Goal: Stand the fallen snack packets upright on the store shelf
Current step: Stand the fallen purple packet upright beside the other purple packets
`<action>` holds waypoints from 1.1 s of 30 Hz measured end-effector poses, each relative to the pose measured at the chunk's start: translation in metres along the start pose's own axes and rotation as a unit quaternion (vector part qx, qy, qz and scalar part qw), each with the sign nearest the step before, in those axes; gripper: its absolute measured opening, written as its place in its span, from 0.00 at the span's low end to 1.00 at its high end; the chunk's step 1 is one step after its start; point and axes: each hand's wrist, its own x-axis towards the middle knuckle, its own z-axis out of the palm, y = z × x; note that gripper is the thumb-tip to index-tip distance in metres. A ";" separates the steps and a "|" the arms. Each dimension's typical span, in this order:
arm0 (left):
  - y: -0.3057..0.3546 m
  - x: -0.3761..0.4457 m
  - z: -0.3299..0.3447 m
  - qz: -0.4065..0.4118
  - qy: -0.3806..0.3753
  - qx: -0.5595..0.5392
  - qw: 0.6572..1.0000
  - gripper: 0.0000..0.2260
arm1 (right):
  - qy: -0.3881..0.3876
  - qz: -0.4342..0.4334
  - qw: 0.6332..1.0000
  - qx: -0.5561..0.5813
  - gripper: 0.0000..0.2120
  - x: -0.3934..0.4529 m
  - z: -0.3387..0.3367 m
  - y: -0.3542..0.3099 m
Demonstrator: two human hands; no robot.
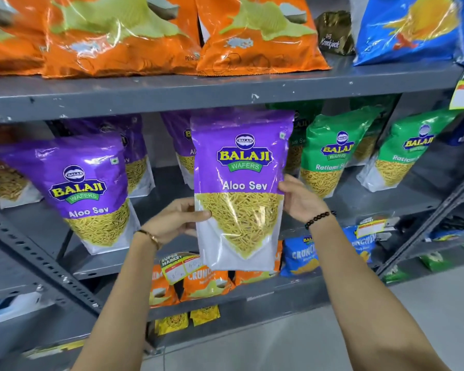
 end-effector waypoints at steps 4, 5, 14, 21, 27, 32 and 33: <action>0.019 -0.016 0.002 0.029 -0.042 0.020 0.999 0.26 | -0.085 -0.007 0.996 -0.022 0.21 -0.004 0.005 -0.019; 0.021 -0.018 0.002 0.033 -0.045 0.022 0.998 0.26 | -0.094 -0.007 0.995 -0.022 0.21 -0.005 0.007 -0.022; 0.007 -0.012 -0.010 0.021 -0.034 0.022 0.999 0.25 | -0.066 0.006 0.998 -0.020 0.08 0.006 0.004 -0.011; -0.017 0.034 -0.033 0.026 0.125 0.041 0.991 0.11 | 0.009 -0.038 0.995 -0.089 0.10 0.047 0.015 0.006; -0.039 0.074 -0.054 0.040 0.278 0.107 0.954 0.05 | 0.100 -0.065 0.985 -0.127 0.09 0.077 0.027 0.033; -0.070 0.072 -0.054 0.029 0.339 0.113 0.934 0.06 | 0.120 -0.051 0.983 -0.127 0.06 0.084 0.018 0.056; -0.075 0.069 -0.054 0.020 0.332 0.097 0.938 0.07 | 0.112 -0.039 0.984 -0.136 0.08 0.085 0.013 0.059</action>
